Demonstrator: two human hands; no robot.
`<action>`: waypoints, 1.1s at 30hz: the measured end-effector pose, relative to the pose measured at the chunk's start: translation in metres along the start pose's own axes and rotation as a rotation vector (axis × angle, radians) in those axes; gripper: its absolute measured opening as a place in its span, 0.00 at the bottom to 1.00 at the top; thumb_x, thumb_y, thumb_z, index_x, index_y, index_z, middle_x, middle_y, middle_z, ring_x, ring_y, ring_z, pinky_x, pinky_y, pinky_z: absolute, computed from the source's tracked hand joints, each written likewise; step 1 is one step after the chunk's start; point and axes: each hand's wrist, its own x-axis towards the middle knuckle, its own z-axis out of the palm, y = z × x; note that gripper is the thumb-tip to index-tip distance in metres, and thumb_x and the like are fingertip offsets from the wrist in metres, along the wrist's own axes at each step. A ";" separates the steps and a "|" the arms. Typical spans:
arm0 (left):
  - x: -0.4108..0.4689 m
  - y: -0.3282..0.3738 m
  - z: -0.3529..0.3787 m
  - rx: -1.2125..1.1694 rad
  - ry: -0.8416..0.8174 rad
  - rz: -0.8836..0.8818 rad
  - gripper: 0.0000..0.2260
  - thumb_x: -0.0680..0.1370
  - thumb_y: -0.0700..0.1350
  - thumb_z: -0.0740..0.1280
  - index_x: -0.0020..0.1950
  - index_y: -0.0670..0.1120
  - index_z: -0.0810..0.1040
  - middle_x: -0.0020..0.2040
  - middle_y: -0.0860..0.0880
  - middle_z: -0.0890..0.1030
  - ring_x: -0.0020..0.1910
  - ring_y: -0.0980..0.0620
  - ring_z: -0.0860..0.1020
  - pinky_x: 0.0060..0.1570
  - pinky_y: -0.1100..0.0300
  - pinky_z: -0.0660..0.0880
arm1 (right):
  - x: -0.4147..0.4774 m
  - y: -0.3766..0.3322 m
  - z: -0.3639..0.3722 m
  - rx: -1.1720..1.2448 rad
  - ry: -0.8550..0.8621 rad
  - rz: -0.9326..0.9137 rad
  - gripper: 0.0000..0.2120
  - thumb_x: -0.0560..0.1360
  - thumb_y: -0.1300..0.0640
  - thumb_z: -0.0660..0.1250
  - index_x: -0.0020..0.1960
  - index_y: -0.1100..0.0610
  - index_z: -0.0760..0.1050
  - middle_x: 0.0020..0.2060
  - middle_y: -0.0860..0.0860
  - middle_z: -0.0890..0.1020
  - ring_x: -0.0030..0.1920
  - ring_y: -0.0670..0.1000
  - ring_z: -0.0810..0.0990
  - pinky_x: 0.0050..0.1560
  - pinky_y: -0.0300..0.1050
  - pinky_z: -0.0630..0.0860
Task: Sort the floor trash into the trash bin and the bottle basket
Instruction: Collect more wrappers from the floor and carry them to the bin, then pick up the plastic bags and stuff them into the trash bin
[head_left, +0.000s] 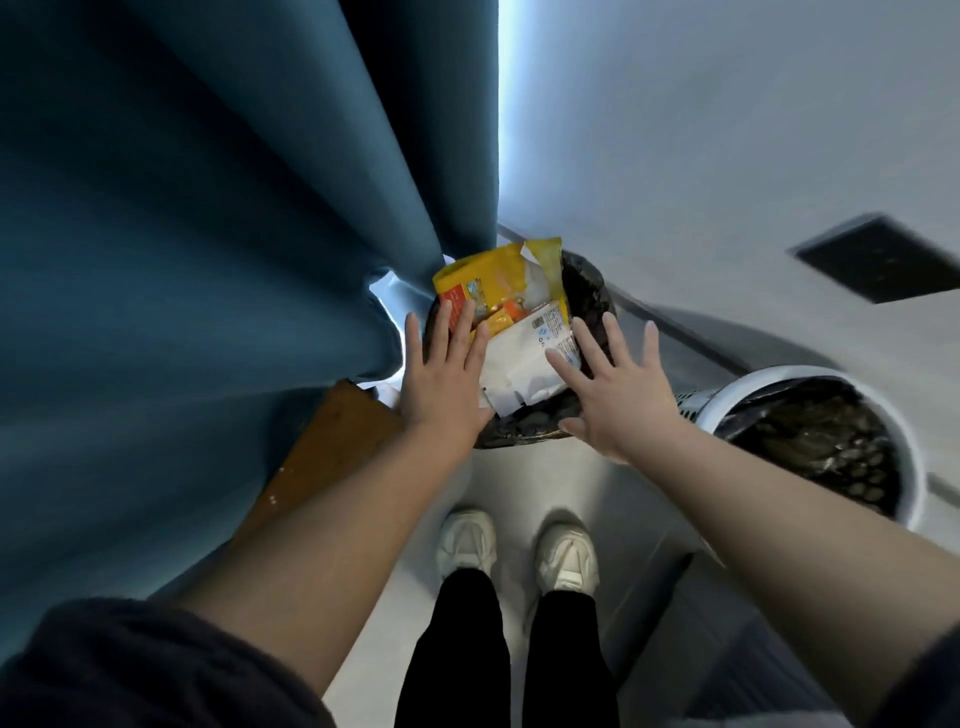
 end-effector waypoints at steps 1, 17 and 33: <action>-0.016 -0.009 -0.017 -0.033 0.006 -0.021 0.44 0.75 0.69 0.53 0.74 0.45 0.31 0.76 0.42 0.32 0.75 0.40 0.34 0.65 0.34 0.30 | -0.020 0.001 -0.013 0.011 0.019 0.005 0.37 0.76 0.31 0.47 0.76 0.43 0.34 0.76 0.55 0.35 0.75 0.63 0.33 0.67 0.72 0.36; -0.390 -0.111 -0.214 -0.639 0.078 -0.359 0.38 0.76 0.66 0.55 0.78 0.49 0.43 0.78 0.45 0.40 0.77 0.44 0.39 0.72 0.41 0.45 | -0.347 -0.071 -0.213 0.212 0.442 -0.111 0.33 0.78 0.39 0.53 0.78 0.44 0.42 0.78 0.55 0.43 0.77 0.60 0.42 0.71 0.67 0.43; -0.690 -0.052 -0.117 -1.042 -0.038 -1.215 0.36 0.78 0.64 0.53 0.78 0.50 0.40 0.78 0.47 0.40 0.77 0.45 0.39 0.73 0.44 0.45 | -0.478 -0.280 -0.186 -0.190 0.347 -0.822 0.32 0.80 0.40 0.49 0.78 0.46 0.38 0.78 0.54 0.41 0.77 0.60 0.39 0.73 0.65 0.43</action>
